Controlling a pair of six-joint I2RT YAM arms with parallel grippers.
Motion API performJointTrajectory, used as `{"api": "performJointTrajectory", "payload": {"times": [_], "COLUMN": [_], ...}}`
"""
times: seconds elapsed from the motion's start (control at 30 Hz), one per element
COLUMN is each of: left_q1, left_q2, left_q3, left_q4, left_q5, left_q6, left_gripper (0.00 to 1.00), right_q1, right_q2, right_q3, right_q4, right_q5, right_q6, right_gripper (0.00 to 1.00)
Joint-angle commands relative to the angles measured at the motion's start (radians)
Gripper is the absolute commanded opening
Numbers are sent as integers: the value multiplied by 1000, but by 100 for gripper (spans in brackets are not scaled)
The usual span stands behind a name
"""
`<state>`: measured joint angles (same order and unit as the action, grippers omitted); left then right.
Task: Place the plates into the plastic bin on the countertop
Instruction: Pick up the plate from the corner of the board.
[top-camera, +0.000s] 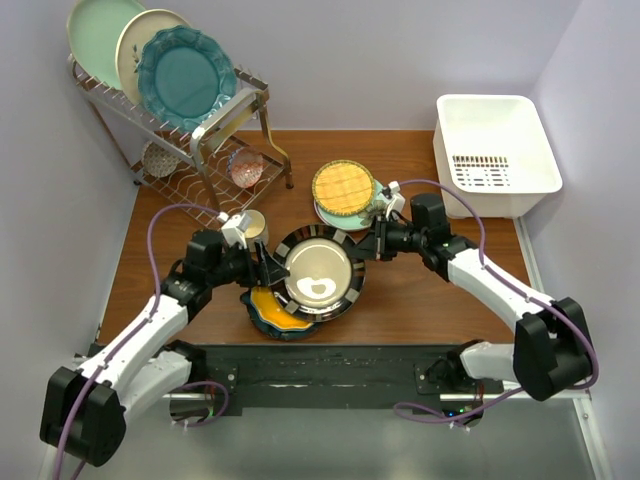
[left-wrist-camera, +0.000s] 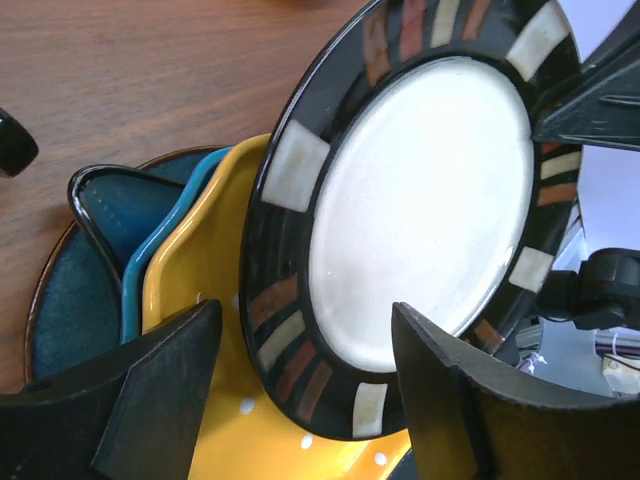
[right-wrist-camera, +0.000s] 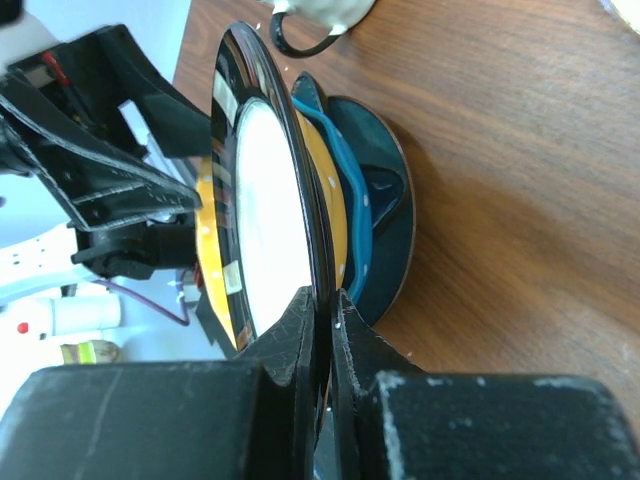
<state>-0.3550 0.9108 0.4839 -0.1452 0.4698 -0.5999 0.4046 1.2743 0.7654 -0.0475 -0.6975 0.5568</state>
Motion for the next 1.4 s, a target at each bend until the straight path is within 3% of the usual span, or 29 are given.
{"api": "performJointTrajectory", "payload": {"times": [0.0, 0.13, 0.23, 0.27, 0.3, 0.37, 0.5, 0.73, 0.83, 0.9, 1.07, 1.3, 1.37], "left_q1": [5, 5, 5, 5, 5, 4, 5, 5, 5, 5, 5, 5, 5], "left_q2": [-16, -35, -38, -35, -32, -27, -32, -33, -33, -33, -35, -78, -96], "left_q3": [-88, -159, -218, -228, -243, -251, -269, -289, -289, -288, -284, -252, -225], "left_q4": [47, 131, 254, 268, 278, 289, 297, 306, 303, 299, 286, 216, 191], "left_q5": [40, 61, 95, 98, 98, 89, 75, 59, 52, 46, 33, -11, -36], "left_q6": [-38, -95, -155, -172, -178, -185, -187, -192, -189, -184, -178, -155, -137], "left_gripper": [71, 63, 38, 20, 11, 0, 0, 0, 0, 0, 0, 0, 9], "right_q1": [-1, 0, -3, -1, -1, -3, -1, -3, -1, -1, -1, -1, -3], "right_q2": [-1, 10, 26, 31, 39, 48, 71, 152, 178, 197, 171, 61, 37], "right_q3": [14, -4, -24, -31, -37, -60, -95, -167, -172, -170, -172, -118, -104], "right_q4": [95, 115, 138, 161, 170, 204, 244, 394, 417, 436, 434, 262, 209], "right_q5": [-56, -57, -69, -77, -80, -92, -103, -155, -181, -203, -195, -132, -117], "right_q6": [14, 22, 35, 48, 54, 64, 71, 129, 138, 143, 155, 81, 65], "right_gripper": [0, 0, 0, 0, 0, 0, 4, 30, 33, 33, 1, 0, 0]}}
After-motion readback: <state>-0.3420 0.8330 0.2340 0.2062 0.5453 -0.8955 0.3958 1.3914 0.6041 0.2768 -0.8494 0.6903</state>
